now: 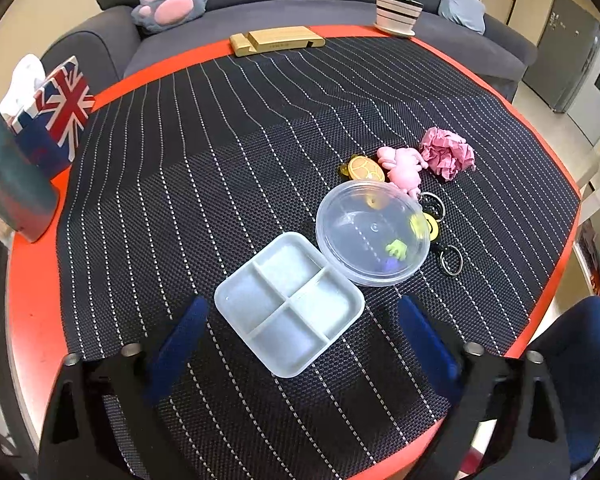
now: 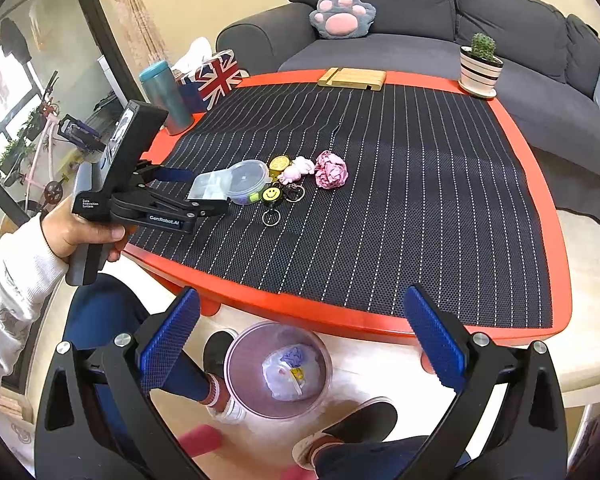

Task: Collect trash
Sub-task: 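Reach to the table and grasp the white four-compartment tray with the left tool, then grasp the clear round container with the right tool while the left tool lifts the white tray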

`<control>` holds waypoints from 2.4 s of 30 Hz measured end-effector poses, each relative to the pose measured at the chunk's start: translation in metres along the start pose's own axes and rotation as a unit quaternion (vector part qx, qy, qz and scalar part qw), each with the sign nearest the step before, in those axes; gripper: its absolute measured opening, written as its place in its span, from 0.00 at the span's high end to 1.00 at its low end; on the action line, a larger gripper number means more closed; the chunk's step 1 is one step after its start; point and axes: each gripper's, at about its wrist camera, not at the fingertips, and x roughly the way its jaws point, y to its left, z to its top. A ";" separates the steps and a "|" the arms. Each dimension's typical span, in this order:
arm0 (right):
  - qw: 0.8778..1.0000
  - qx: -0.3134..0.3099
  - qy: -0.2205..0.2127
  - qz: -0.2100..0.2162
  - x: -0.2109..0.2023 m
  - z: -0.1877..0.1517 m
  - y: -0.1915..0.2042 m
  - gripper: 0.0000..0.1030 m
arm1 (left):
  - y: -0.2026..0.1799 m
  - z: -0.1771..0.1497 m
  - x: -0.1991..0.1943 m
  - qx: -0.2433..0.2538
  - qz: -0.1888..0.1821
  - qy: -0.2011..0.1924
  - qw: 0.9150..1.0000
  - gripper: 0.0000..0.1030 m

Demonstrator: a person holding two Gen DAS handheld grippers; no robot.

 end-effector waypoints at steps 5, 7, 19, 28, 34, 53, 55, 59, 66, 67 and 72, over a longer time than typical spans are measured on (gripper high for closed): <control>1.000 0.001 0.001 0.000 0.001 0.000 0.000 0.03 | 0.001 -0.001 0.001 0.000 0.003 0.000 1.000 0.32; 1.000 0.000 0.001 0.001 0.003 0.000 0.000 0.03 | 0.001 -0.002 0.001 0.000 0.000 0.000 1.000 0.32; 1.000 -0.016 0.003 0.000 0.011 0.012 0.005 0.03 | 0.007 -0.006 -0.018 -0.007 0.001 -0.015 1.000 0.32; 0.999 -0.051 0.002 0.006 0.024 0.042 0.019 0.03 | 0.013 -0.013 -0.048 -0.017 0.004 -0.033 0.999 0.32; 0.997 -0.072 0.009 0.012 0.040 0.067 0.030 0.03 | 0.016 -0.022 -0.066 -0.023 0.002 -0.043 0.999 0.32; 0.984 -0.157 0.086 0.026 0.120 0.112 0.076 0.04 | 0.026 -0.042 -0.080 -0.043 -0.003 -0.048 0.998 0.32; 0.982 -0.161 0.097 0.027 0.129 0.114 0.079 0.04 | 0.028 -0.043 -0.080 -0.044 -0.004 -0.048 0.998 0.32; 0.978 -0.171 0.118 0.030 0.146 0.116 0.085 0.04 | 0.029 -0.045 -0.080 -0.048 -0.006 -0.049 0.998 0.32; 0.973 -0.179 0.141 0.025 0.166 0.116 0.090 0.07 | 0.034 -0.048 -0.079 -0.055 -0.009 -0.051 0.997 0.32; 0.972 -0.181 0.145 0.026 0.169 0.115 0.091 0.10 | 0.034 -0.049 -0.079 -0.056 -0.009 -0.051 0.997 0.32; 0.972 -0.181 0.152 0.018 0.177 0.112 0.089 0.31 | 0.036 -0.051 -0.078 -0.060 -0.012 -0.052 0.997 0.32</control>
